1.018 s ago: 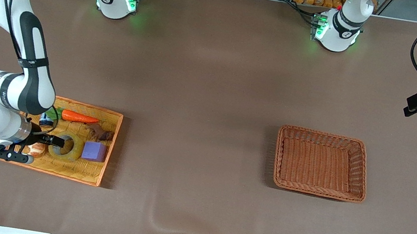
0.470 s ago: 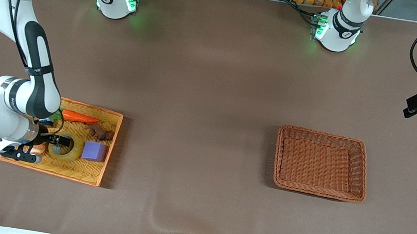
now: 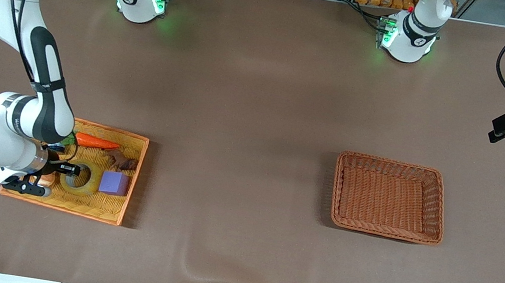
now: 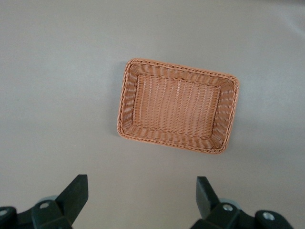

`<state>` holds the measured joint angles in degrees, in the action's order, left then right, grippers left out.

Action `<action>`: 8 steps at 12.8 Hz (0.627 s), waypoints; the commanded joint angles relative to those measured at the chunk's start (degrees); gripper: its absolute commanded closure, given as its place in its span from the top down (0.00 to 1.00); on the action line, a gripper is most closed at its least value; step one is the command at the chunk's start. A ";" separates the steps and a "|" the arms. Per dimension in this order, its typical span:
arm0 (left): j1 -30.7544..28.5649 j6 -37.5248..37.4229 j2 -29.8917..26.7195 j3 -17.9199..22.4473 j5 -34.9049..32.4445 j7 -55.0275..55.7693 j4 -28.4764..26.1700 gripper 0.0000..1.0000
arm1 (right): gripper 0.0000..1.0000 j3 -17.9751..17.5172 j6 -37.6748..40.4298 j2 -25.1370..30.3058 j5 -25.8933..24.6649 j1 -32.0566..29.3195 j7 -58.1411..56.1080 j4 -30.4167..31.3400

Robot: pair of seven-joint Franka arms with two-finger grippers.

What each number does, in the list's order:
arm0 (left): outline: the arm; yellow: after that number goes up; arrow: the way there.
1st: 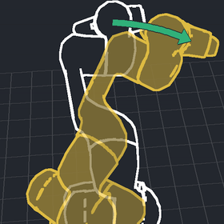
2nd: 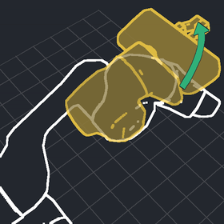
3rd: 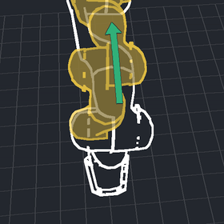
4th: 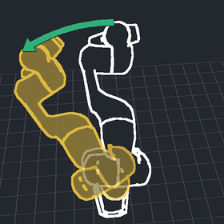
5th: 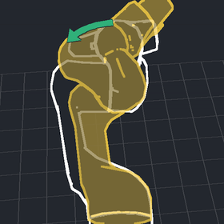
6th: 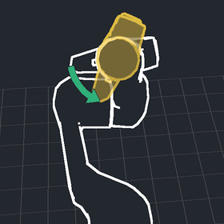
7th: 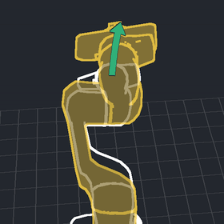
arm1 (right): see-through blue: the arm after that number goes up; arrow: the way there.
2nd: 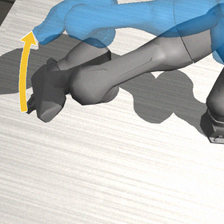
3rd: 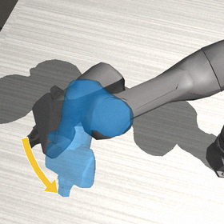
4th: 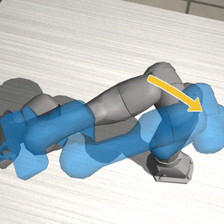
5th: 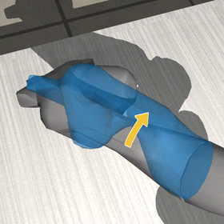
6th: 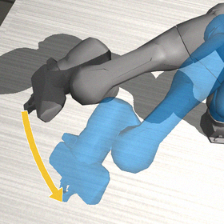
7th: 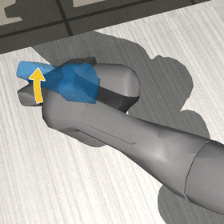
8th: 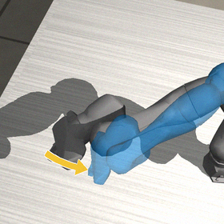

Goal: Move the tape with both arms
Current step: 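Close the right gripper on the rim of the yellow tape roll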

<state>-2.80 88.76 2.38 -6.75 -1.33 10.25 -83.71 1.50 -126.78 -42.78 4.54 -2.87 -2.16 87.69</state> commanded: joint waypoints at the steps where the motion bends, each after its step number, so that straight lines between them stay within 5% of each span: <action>1: -0.19 0.19 -0.01 -0.02 0.89 -1.37 0.65 1.00 | 0.00 -0.53 0.21 1.12 1.35 -0.30 -0.21 -0.50; 4: -0.28 0.19 -0.01 -0.02 0.89 -1.37 0.65 1.00 | 0.00 -0.44 2.48 3.58 1.35 -0.82 -4.76 -1.38; 8: -0.19 0.19 -0.19 -0.02 0.89 -1.37 0.65 1.00 | 0.00 -0.44 16.26 8.93 1.35 -1.88 -9.97 -6.03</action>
<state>-2.80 88.78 2.38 -6.75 -1.33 10.25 -83.65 1.64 -116.87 -37.60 4.91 -4.17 -10.31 82.85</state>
